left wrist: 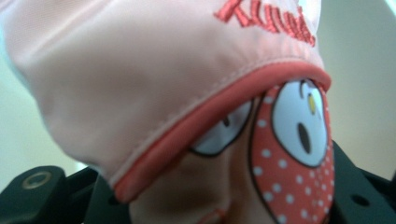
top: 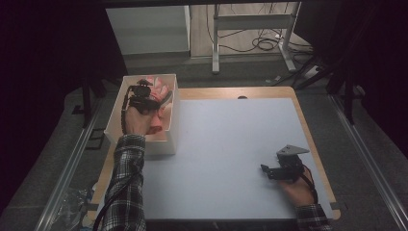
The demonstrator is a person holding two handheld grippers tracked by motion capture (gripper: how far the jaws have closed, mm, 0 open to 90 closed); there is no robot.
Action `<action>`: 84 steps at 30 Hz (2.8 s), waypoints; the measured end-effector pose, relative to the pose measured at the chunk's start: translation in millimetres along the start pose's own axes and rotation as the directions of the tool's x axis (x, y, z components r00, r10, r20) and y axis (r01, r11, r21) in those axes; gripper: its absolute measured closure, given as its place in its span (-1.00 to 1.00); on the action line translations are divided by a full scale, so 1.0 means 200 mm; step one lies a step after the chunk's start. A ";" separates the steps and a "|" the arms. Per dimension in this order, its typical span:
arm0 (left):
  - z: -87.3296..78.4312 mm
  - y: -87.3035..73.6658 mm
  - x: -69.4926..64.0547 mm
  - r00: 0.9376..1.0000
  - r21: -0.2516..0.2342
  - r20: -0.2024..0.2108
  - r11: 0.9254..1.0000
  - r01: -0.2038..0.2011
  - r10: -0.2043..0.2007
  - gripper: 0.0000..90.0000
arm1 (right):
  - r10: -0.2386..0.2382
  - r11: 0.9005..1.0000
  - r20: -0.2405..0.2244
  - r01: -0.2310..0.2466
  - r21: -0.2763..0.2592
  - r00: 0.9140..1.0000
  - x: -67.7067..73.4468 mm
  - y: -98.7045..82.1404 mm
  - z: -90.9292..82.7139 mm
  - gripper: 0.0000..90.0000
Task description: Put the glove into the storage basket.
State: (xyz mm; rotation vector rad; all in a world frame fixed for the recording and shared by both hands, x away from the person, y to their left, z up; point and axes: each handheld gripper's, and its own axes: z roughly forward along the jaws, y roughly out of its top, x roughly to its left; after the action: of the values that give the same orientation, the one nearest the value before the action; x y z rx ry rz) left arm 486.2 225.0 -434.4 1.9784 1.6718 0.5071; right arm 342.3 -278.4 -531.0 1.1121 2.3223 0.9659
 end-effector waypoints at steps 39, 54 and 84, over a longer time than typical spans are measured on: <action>0.31 -0.03 -0.06 0.999 0.088 -0.022 0.996 -0.027 0.029 -0.71 | -0.001 1.000 0.001 0.001 -0.001 1.000 0.00 0.00 0.00 -0.62; 0.23 -0.01 -0.04 1.000 0.040 -0.007 0.999 -0.009 0.009 -0.85 | -0.001 1.000 0.002 0.001 -0.001 1.000 0.00 0.00 0.00 -0.62; -0.03 -0.01 -0.04 0.999 -0.090 0.009 0.995 -0.035 0.036 -0.92 | -0.001 1.000 0.003 0.001 -0.001 1.000 0.00 0.00 0.00 -0.62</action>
State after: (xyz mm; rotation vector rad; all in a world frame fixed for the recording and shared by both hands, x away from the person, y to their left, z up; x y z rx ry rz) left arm 479.8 219.1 -429.7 1.9458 1.5822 0.5736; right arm 342.0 -278.1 -531.0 1.1110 2.3200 0.9640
